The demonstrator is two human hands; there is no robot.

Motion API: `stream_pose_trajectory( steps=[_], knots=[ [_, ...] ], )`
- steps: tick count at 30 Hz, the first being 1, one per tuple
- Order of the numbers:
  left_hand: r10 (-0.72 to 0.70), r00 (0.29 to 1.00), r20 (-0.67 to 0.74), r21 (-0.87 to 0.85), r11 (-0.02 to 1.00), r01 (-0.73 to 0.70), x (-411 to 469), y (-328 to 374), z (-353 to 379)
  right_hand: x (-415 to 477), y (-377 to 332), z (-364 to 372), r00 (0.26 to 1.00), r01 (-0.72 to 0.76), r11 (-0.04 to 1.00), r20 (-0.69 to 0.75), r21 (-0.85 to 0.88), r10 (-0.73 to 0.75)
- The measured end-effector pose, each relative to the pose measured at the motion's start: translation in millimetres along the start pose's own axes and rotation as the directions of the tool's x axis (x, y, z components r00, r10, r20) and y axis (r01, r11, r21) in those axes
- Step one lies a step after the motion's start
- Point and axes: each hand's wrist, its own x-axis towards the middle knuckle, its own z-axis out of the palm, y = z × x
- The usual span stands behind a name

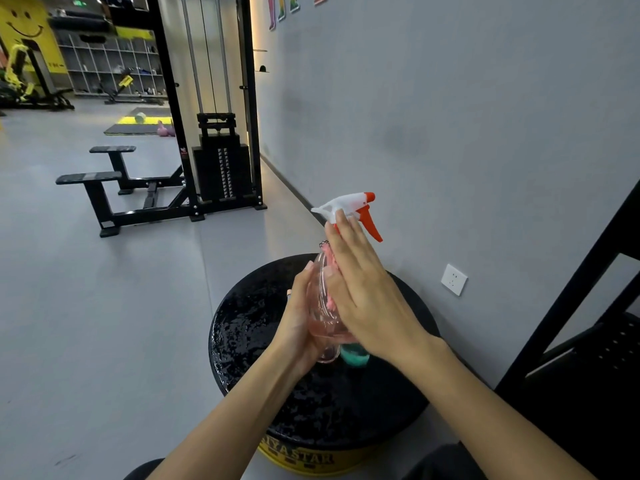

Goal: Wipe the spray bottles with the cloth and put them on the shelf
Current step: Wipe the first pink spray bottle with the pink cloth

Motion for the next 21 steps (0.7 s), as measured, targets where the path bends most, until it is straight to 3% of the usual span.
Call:
stream_pose_trajectory(
  steps=[4, 8, 13, 17, 21],
  knots=[
    [0.055, 0.998, -0.018, -0.033, 0.998, -0.056, 3, 5, -4, -22, -7, 7, 0.999, 0.031, 0.999, 0.040, -0.040, -0.030],
    [0.013, 1.000, -0.001, 0.012, 1.000, -0.013, 4, 2, -9, -23, -9, 12, 1.000, -0.007, 1.000, 0.016, -0.026, 0.007],
    [-0.040, 0.999, -0.024, 0.060, 0.997, 0.042, 3, -6, -10, -10, 0, 15, 0.992, -0.022, 0.995, -0.121, 0.100, 0.035],
    [-0.047, 0.999, -0.015, 0.022, 0.999, 0.048, 5, -5, -9, -11, -3, 13, 0.954, 0.033, 0.999, -0.299, 0.014, -0.028],
    [-0.044, 0.999, 0.008, 0.040, 0.998, 0.044, 4, 1, -8, -2, -7, -5, 0.918, 0.089, 0.995, -0.384, -0.039, -0.098]
  ],
)
